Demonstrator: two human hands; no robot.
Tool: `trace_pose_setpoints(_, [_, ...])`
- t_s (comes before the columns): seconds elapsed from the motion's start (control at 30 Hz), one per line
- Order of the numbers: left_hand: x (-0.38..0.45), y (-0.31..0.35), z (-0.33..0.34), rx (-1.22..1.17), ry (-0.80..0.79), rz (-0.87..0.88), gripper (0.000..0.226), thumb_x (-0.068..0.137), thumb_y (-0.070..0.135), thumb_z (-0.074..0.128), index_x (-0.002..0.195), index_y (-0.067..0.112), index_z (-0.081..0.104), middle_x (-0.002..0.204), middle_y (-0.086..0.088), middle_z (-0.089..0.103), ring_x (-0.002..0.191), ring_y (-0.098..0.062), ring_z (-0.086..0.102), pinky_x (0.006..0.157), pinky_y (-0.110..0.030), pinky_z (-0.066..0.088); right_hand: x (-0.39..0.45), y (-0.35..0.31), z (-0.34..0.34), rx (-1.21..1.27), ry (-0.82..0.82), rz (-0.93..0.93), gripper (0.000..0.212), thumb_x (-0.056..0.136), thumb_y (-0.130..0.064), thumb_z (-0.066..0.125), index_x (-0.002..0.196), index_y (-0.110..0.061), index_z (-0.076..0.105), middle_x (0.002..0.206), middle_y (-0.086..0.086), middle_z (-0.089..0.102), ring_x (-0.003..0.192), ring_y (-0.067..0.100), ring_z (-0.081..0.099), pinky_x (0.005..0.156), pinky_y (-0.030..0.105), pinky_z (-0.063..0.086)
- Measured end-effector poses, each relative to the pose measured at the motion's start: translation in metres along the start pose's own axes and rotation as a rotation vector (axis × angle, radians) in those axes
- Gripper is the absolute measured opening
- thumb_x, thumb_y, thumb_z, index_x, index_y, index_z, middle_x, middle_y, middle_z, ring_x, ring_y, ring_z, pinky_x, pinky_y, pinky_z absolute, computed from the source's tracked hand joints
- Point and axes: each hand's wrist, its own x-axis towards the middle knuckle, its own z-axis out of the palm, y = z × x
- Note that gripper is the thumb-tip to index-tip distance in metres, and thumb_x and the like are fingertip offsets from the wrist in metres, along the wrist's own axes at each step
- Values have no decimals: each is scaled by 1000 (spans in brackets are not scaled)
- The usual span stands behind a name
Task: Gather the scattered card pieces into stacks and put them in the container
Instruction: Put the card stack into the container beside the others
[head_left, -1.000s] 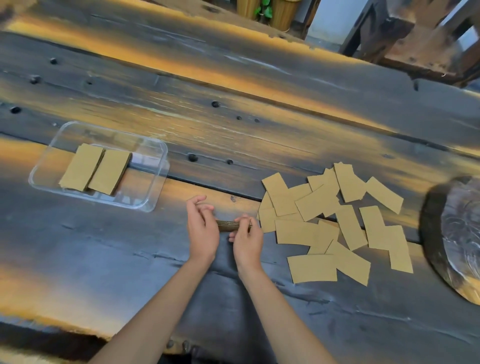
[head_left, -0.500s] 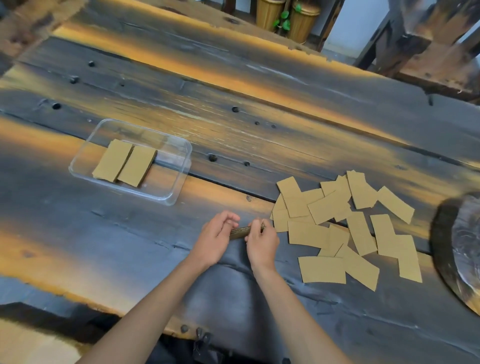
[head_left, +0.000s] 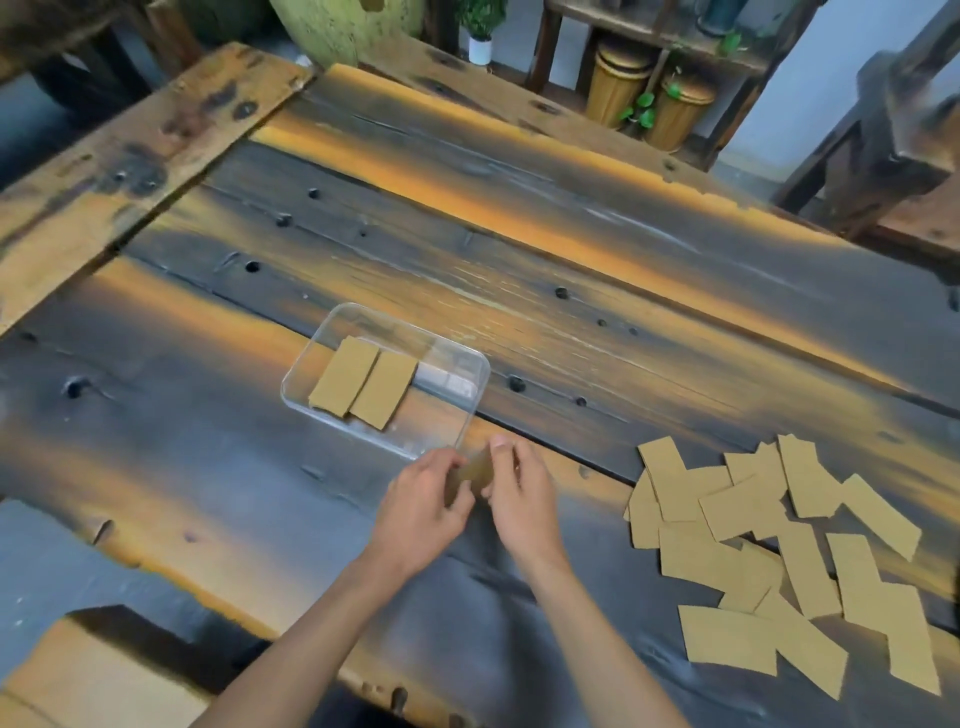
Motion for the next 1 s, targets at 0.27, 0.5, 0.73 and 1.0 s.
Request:
trace_pose_setpoints(0.27, [69,-46,-64,-873,-3,-487,16,94,3,60,109,-1,65,98,-15,72,76,-8,67,66,-14,52,38,-44,62,208,-101,238,12,99,-18,59,97,-25,69,98,5,69,58,7,59,56,19,47])
trace_pose_setpoints(0.5, [119,-87,-57,-566,-243,-554,24,91,16,66,112,6,66,105,-7,72,102,-22,67,88,-26,49,76,-47,106,-41,159,398,16,95,-23,61,82,-17,69,78,-4,70,78,15,65,72,22,44])
trace_pose_setpoints(0.73, [143,-106,-42,84,-330,-104,36,93,15,47,127,6,56,129,-15,51,122,-34,44,107,-35,33,106,-38,126,-349,192,567,26,99,-20,45,98,-5,66,103,14,70,98,34,63,73,28,39])
trace_pose_setpoints(1.0, [143,-118,-37,264,-389,-26,51,88,33,31,127,7,52,131,-12,42,116,-30,39,105,-37,35,113,-36,142,-535,208,609,33,101,-21,38,109,-3,64,113,20,62,108,37,60,82,34,46])
